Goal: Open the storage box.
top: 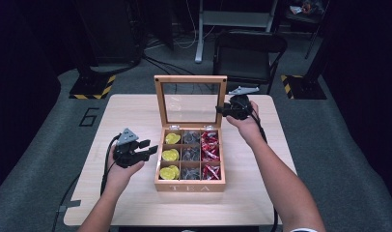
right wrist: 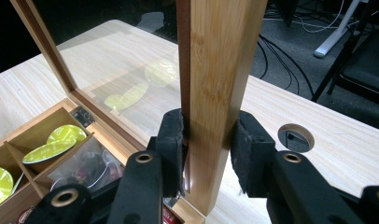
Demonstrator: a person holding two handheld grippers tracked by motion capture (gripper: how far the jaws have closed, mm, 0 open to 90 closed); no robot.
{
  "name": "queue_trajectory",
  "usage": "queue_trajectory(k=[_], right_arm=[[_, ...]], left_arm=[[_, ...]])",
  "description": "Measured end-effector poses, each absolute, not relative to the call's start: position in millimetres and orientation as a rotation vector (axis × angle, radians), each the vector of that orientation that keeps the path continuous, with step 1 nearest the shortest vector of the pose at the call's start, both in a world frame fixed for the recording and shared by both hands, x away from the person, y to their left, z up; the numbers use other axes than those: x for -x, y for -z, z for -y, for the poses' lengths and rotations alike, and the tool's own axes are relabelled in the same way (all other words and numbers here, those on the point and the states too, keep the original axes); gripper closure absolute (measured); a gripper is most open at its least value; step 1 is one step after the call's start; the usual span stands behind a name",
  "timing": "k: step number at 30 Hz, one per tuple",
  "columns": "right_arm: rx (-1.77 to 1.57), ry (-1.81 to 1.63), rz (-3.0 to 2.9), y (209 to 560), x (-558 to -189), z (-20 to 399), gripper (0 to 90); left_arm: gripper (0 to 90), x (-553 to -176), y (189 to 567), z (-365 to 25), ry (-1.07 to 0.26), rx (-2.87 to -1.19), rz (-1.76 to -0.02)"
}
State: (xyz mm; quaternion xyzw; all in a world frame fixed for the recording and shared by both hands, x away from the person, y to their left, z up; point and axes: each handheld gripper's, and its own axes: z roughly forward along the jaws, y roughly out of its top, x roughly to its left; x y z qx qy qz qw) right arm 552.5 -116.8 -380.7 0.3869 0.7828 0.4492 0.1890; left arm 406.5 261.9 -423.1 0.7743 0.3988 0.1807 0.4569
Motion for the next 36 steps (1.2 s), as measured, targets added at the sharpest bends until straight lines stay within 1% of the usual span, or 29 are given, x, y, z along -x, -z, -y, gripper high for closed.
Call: queue_trajectory(k=[25, 33, 36], right_arm=[[-1.158, -1.245, -2.189, 385.0, -571.0, 113.3, 63.3], [-1.177, -1.235, -2.188, 384.4, -570.9, 112.4, 62.8], [-1.188, -1.248, -2.189, 383.8, -569.5, 111.9, 57.6]], left_arm=[[55.5, -403.8, 433.1, -265.6, -0.418, -1.914, -1.003], [55.0, -403.0, 434.6, -264.5, -0.416, -1.917, -1.0], [54.6, -402.9, 434.7, -265.2, -0.418, -1.914, -1.002]])
